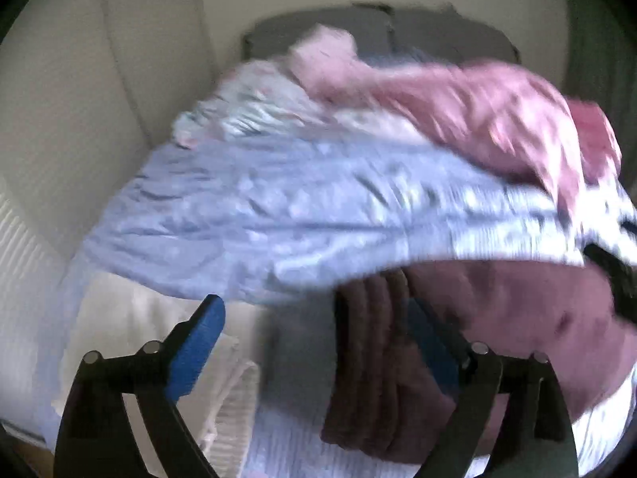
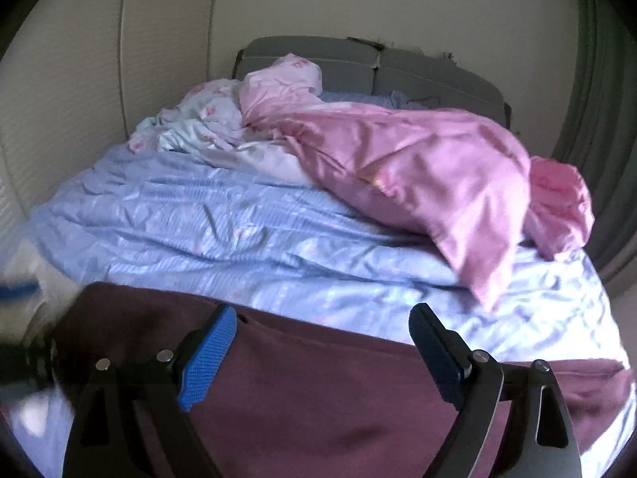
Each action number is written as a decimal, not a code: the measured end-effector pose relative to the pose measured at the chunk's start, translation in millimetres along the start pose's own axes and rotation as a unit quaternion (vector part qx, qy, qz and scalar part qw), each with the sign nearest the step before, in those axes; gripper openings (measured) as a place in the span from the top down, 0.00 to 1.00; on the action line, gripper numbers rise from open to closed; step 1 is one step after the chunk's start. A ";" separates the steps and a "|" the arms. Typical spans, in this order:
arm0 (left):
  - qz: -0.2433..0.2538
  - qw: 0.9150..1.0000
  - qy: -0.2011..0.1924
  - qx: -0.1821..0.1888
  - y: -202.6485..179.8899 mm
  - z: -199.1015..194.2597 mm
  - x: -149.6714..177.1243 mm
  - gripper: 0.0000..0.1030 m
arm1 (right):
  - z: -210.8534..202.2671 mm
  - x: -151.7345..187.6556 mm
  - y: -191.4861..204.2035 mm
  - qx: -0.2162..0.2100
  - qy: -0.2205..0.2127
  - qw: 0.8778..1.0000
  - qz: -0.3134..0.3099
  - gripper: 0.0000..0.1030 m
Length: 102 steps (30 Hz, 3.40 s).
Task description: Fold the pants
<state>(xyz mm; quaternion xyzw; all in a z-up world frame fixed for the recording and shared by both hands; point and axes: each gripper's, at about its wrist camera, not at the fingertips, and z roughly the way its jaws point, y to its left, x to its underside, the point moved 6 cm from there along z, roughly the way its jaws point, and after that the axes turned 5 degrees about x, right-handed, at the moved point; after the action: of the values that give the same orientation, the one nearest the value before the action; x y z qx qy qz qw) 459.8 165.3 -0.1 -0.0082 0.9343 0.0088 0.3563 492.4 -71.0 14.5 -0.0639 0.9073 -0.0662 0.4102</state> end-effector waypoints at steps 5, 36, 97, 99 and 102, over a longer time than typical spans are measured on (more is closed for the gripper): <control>0.052 0.997 -0.013 0.054 -29.1 -46.3 21.9 0.10 | -46.7 28.4 -37.9 -0.046 0.027 0.999 -0.002 0.13; 0.125 0.935 0.142 0.301 -281.5 -16.5 196.7 0.49 | -45.6 280.2 -150.3 -0.104 0.080 0.991 0.027 0.32; 0.125 0.965 0.052 0.223 -220.8 -32.3 111.8 0.30 | -24.4 227.4 -107.9 -0.253 0.097 0.963 -0.009 0.90; 0.123 0.968 0.053 0.214 -214.5 -31.2 115.5 0.30 | -24.8 231.3 -106.1 -0.257 0.096 0.962 -0.001 0.91; 0.112 0.968 0.064 0.215 -208.4 -27.4 121.5 0.30 | -26.1 233.5 -105.5 -0.274 0.098 0.957 0.015 0.91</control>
<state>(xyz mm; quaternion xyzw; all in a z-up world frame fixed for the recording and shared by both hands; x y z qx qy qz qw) 355.4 -44.8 -62.7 0.1731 0.9301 -0.1534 0.2855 326.3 -212.8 -122.1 -0.1534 0.9273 0.1852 0.2869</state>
